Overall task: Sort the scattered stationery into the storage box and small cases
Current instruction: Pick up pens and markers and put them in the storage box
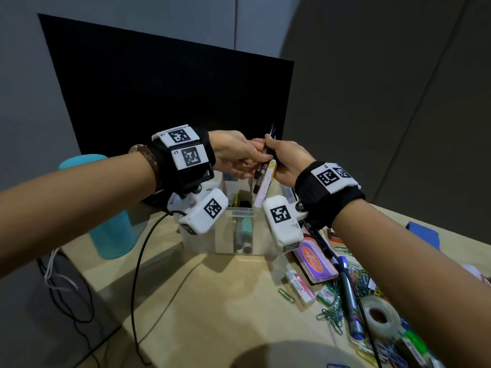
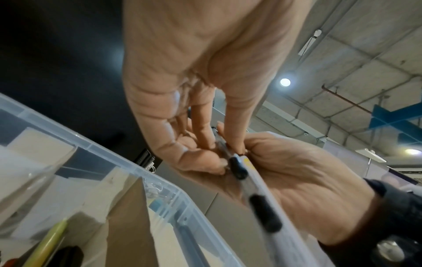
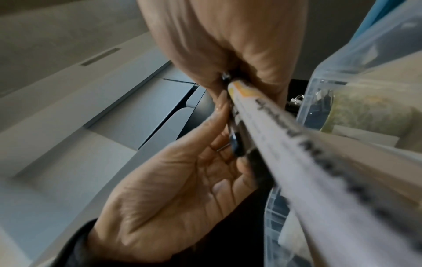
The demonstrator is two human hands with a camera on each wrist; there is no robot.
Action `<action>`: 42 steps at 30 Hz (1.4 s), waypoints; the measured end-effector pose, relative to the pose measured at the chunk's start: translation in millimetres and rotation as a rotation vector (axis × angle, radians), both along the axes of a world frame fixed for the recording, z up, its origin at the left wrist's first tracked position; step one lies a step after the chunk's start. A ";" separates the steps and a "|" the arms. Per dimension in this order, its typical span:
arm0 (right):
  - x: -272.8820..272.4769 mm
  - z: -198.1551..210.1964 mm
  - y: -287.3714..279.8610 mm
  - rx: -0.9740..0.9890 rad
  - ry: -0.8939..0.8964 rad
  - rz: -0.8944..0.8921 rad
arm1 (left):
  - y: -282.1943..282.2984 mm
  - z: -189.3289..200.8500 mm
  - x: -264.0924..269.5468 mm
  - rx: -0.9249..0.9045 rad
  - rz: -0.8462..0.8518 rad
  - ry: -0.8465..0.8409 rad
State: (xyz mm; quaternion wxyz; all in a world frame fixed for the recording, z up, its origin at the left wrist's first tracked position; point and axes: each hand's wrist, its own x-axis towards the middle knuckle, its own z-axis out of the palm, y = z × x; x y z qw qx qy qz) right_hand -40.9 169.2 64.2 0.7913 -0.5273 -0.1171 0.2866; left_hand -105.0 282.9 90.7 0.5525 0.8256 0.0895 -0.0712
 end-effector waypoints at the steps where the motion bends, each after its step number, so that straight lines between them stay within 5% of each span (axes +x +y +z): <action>1: 0.2 0.1 1.7 -0.034 -0.014 -0.015 | 1.5 0.1 -1.2 0.003 0.012 0.002; 10: 10.5 -1.7 -3.1 -0.132 -0.196 -0.351 | 22.1 0.4 1.4 0.292 0.143 0.243; 17: 13.6 6.9 -16.7 -0.075 -0.162 -0.394 | 23.9 -14.7 11.3 0.357 0.009 0.417; 23: 17.7 14.1 -18.7 -0.233 -0.163 -0.504 | 23.1 -10.4 7.9 0.308 -0.027 0.300; 28: 16.0 11.2 -15.5 -0.086 -0.124 -0.444 | 13.8 9.4 -3.5 0.127 -0.099 0.092; 34: 6.2 15.1 -14.9 0.201 -0.026 -0.334 | 1.4 16.4 -9.6 0.308 -0.177 -0.033; 38: 2.6 14.5 -12.3 0.143 0.000 -0.125 | -3.2 10.8 -11.4 0.291 -0.169 -0.030; 42: -11.5 10.7 -4.4 0.055 -0.043 -0.097 | -8.3 5.8 -14.6 0.075 -0.142 0.067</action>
